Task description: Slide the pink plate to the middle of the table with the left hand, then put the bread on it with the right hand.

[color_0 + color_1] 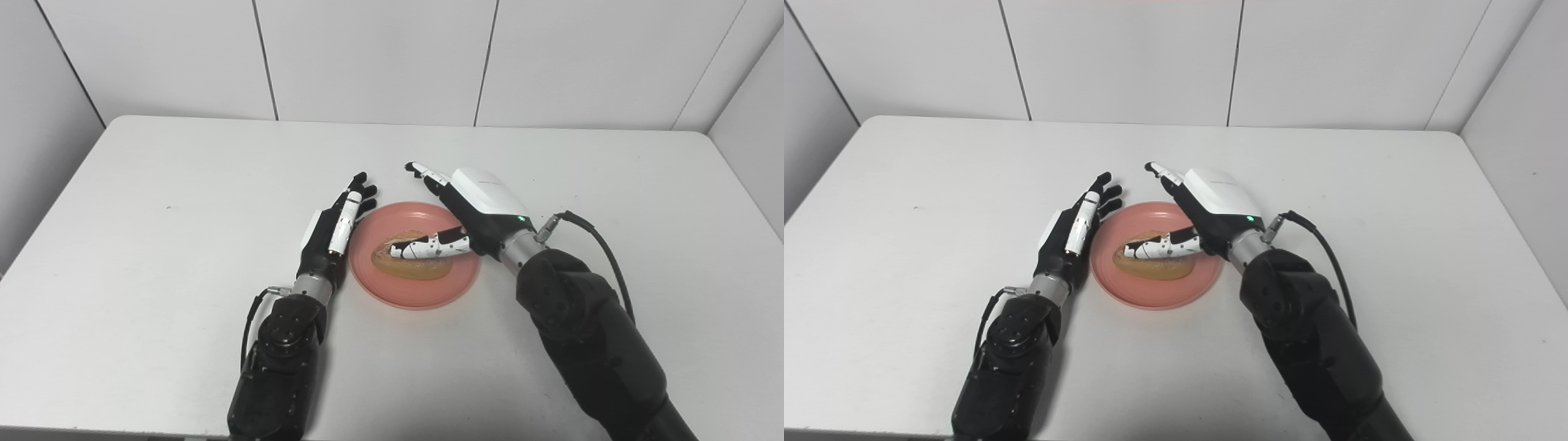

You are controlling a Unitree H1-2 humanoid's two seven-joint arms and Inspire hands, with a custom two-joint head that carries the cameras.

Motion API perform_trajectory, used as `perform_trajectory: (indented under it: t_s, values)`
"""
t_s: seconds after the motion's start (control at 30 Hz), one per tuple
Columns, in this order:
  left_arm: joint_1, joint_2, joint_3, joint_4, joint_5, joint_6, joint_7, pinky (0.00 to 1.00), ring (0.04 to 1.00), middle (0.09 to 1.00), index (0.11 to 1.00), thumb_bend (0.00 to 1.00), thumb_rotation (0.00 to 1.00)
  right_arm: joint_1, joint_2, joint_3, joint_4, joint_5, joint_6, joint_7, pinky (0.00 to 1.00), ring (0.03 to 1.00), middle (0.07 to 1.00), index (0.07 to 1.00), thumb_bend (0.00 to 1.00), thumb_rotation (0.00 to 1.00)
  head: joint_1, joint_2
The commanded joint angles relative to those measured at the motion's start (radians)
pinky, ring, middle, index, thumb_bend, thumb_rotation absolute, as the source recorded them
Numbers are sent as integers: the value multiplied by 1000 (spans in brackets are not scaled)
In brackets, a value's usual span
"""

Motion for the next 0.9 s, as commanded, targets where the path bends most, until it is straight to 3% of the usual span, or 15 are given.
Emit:
perform_trajectory:
  t_s: [0.0,0.17,0.3,0.57,0.73,0.87]
  values:
    - [10,-10,-11,-13,26,-10,13,867,907,935,931,348,1000,-5,9,-41,-44,19,-67,-88,763,893,951,973,889,676,-2,-2]
    - [46,-19,-19,-50,75,-25,48,905,930,954,955,368,1000,86,46,-128,-51,100,-137,-235,774,911,964,978,817,673,1,-6]
    - [74,-22,-17,-74,88,-44,54,929,947,976,979,367,1000,152,68,-176,-64,158,-134,-270,802,914,958,982,763,728,-1,-8]
    - [120,-15,-7,-109,100,-67,54,937,949,973,988,402,1000,269,114,-227,-25,232,-219,-408,855,937,975,985,723,992,-7,-16]
    - [163,-17,-12,-144,112,-70,56,944,956,977,993,394,1000,351,187,-263,24,347,-313,-501,916,965,984,986,660,1000,-8,-21]
    - [194,-24,-16,-171,126,-66,61,966,971,979,993,415,1000,389,225,-267,74,423,-412,-528,885,944,969,965,598,1000,-15,-21]
